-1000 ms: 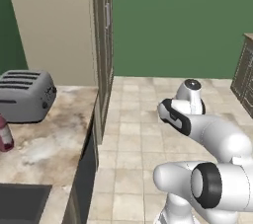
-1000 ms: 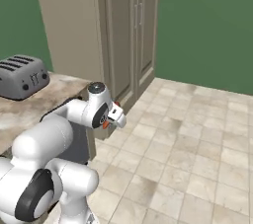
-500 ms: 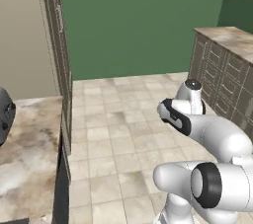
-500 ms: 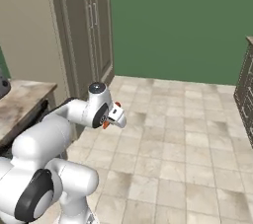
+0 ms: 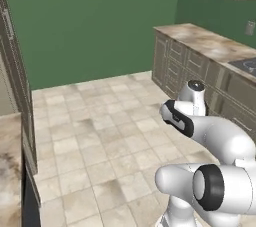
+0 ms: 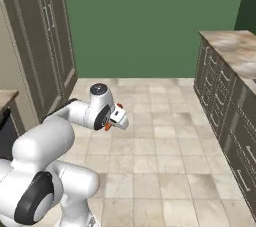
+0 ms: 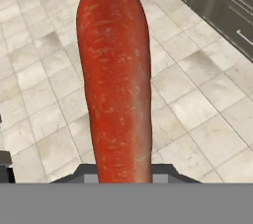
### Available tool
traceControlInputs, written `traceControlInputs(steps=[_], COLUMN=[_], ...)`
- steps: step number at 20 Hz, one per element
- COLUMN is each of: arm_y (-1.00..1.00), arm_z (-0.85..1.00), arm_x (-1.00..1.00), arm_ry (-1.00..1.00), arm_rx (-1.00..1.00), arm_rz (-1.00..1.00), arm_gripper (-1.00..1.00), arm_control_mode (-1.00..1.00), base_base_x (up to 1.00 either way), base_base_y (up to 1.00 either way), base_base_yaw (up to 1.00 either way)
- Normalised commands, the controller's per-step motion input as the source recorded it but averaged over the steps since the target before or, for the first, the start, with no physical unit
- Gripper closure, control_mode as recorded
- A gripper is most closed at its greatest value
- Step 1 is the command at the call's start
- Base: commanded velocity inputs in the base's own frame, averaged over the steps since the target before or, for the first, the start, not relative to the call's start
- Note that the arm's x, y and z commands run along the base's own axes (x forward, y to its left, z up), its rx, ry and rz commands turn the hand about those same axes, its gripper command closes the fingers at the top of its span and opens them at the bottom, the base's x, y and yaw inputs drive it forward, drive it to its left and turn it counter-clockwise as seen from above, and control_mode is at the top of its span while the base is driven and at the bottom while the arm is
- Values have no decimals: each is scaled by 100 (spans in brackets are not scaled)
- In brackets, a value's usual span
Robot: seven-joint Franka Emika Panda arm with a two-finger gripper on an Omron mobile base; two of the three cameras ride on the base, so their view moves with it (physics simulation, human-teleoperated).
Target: Turn on the sink faucet. Then move the carrot from the counter to the sink. Turn off the sink. Move the vegetable from the sink to the pot next to the stove. Finally move the pot to the rear right burner.
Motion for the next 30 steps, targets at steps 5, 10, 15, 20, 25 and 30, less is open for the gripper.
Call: traceControlInputs(steps=[5, 10, 15, 20, 25, 30], arm_y=[0, 0, 0, 0, 0, 0], arm_z=[0, 0, 0, 0, 0, 0], arm_x=[0, 0, 0, 0, 0, 0], arm_ry=[0, 0, 0, 0, 0, 0], arm_rx=[0, 0, 0, 0, 0, 0], arm_rz=[0, 0, 0, 0, 0, 0], arm_gripper=[100, 100, 100, 100, 100, 100], arm_control_mode=[100, 100, 100, 100, 100, 100], base_base_x=[34, 62, 64, 64, 58, 53], base_base_y=[-33, -18, -24, -28, -14, 0], base_base_yaw=[-37, -40, -37, -38, -40, -41])
